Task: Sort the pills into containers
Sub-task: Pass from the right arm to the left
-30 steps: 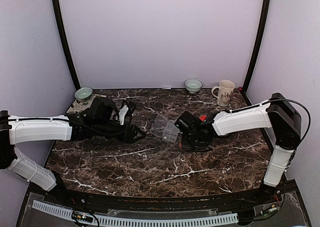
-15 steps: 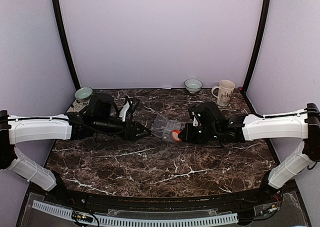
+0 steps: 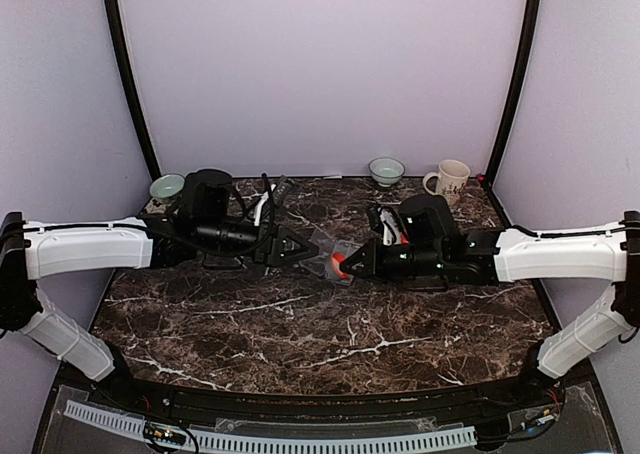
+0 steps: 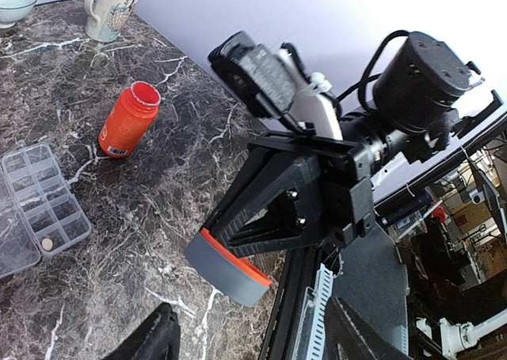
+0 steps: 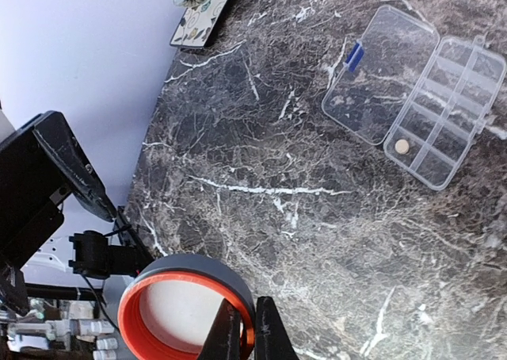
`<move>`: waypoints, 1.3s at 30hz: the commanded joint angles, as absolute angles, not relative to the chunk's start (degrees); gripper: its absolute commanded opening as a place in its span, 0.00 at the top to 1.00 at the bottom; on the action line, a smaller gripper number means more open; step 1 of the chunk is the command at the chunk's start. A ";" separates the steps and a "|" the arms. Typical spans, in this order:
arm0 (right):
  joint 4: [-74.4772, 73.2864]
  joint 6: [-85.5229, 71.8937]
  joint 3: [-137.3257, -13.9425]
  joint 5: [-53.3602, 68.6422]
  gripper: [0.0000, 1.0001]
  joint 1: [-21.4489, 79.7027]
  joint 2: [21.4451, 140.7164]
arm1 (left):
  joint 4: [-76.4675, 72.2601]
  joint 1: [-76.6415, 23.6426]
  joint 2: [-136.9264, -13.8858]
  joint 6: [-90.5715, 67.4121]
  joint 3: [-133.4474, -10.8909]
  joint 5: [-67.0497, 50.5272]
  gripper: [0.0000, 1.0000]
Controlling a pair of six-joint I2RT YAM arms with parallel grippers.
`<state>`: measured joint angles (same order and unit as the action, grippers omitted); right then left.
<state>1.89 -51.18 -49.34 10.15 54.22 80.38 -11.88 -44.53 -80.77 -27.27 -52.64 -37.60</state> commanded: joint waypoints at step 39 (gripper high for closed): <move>-59.52 -39.21 -109.21 -39.14 1.00 65.37 112.35 | 13.65 -44.82 -90.00 -19.35 -73.42 -19.22 0.58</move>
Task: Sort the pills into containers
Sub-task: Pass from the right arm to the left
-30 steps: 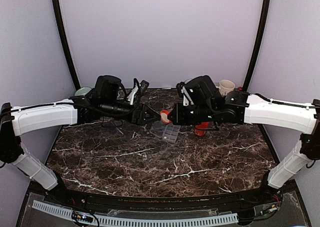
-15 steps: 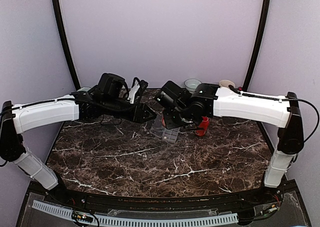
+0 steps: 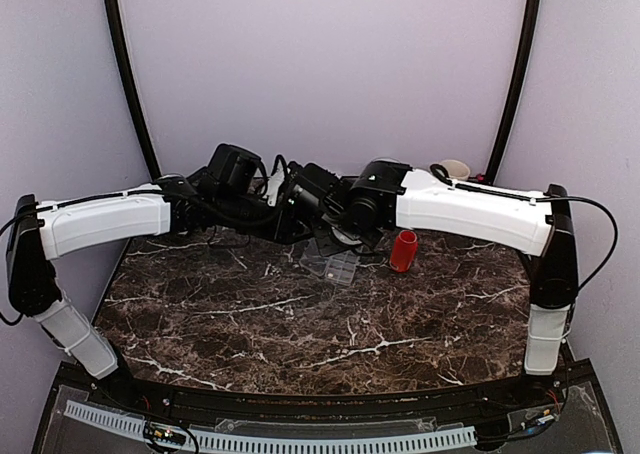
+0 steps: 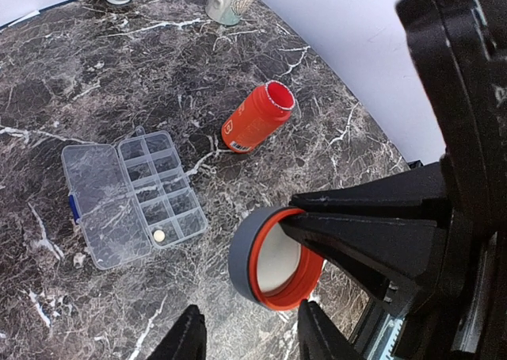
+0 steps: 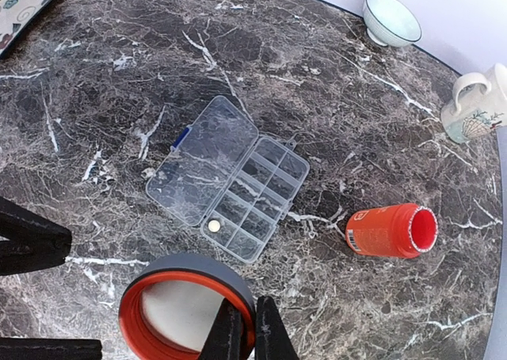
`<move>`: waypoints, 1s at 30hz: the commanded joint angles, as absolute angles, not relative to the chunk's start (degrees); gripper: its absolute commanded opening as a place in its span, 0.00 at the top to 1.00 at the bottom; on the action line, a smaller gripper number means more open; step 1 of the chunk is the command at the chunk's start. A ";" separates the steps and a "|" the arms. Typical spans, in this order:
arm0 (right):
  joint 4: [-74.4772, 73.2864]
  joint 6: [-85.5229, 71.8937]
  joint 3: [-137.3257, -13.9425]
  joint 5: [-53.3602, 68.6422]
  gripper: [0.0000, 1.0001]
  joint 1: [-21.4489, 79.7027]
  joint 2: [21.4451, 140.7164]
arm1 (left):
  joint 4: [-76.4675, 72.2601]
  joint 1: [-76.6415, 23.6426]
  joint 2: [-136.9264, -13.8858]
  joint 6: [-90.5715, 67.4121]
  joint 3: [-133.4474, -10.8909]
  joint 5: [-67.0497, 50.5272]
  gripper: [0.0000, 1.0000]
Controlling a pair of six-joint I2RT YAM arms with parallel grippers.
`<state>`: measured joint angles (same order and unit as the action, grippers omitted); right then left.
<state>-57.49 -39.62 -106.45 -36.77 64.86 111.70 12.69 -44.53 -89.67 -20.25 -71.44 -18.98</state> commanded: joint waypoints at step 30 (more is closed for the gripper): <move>-61.58 -37.93 -115.20 -38.67 1.00 65.90 114.82 | 15.20 -45.87 -93.37 -19.51 -77.23 -17.08 0.85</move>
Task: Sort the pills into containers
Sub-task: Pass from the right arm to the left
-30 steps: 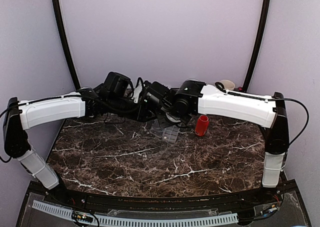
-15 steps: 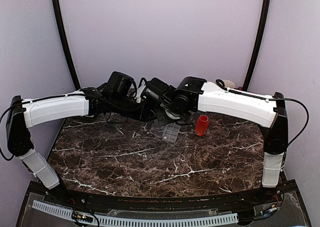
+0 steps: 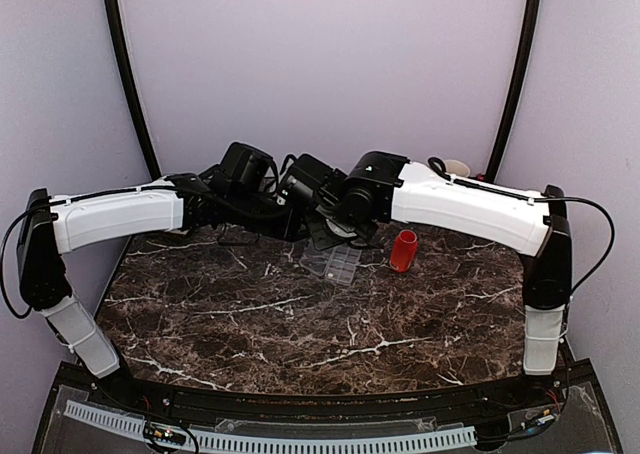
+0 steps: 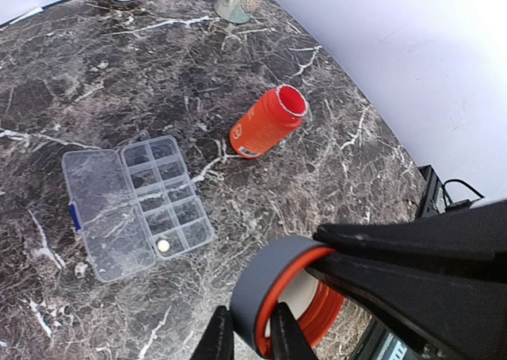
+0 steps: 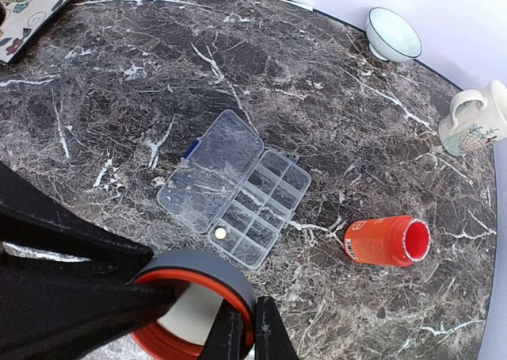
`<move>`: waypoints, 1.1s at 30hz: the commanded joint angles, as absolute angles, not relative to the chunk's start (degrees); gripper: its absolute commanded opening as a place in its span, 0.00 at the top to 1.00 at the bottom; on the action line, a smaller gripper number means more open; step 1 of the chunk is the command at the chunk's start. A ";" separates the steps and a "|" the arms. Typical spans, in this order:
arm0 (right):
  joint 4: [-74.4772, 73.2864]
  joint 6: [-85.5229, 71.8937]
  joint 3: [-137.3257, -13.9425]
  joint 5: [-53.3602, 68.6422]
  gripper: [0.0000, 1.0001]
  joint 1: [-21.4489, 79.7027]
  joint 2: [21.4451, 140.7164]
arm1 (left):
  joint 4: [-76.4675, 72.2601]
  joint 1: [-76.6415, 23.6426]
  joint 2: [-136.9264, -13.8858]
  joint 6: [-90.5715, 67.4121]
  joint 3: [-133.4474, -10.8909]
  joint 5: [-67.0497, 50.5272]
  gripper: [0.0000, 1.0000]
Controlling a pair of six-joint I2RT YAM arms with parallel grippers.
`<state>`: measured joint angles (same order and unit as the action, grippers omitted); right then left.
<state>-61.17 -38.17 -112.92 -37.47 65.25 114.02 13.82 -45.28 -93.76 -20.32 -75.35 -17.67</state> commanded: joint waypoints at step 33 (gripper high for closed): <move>-61.10 -39.24 -114.88 -42.39 0.62 69.26 111.77 | 7.95 -47.55 -95.85 -26.55 -75.28 -14.06 1.00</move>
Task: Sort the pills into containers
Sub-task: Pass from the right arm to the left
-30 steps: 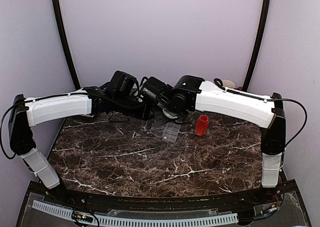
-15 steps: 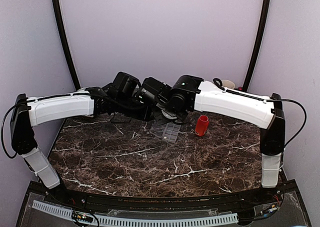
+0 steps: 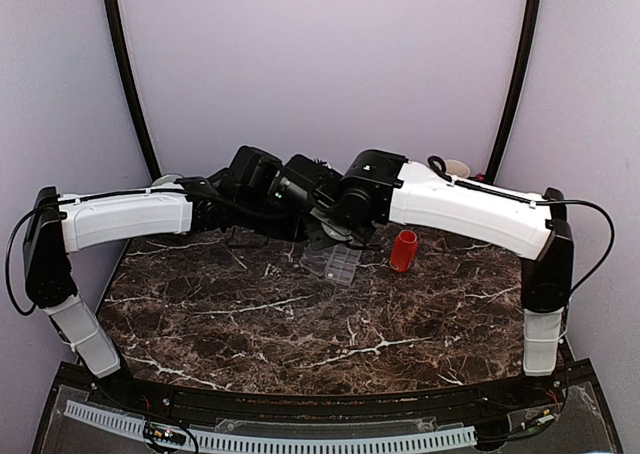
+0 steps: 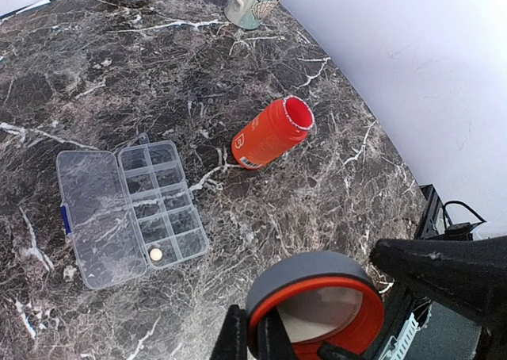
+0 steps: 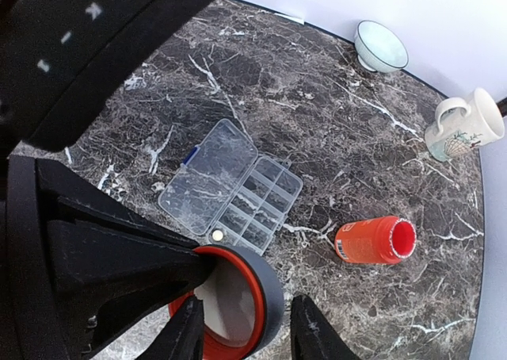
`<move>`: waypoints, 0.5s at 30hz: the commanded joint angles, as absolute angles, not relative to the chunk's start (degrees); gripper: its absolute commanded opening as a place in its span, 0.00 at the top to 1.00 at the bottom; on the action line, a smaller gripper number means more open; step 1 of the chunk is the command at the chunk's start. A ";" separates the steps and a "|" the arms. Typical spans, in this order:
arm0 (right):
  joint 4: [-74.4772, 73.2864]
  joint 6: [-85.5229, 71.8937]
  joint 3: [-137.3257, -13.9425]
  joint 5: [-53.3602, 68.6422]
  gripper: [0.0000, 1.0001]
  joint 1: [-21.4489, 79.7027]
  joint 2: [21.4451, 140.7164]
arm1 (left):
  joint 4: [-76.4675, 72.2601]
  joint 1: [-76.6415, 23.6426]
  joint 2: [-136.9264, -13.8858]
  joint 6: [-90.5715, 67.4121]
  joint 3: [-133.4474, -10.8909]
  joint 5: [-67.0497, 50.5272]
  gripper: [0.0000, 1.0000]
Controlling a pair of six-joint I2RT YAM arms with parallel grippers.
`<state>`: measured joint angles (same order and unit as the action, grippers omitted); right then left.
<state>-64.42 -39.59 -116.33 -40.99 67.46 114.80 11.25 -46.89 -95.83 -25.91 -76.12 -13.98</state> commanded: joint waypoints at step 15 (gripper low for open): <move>-37.36 -39.11 -91.20 -35.88 0.37 69.88 92.03 | 3.89 -47.27 -95.30 -25.42 -73.13 -17.62 1.00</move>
<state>-47.66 -38.44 -97.30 -38.13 69.54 96.99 6.81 -47.22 -95.98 -25.93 -73.47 -15.20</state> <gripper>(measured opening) 0.598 0.048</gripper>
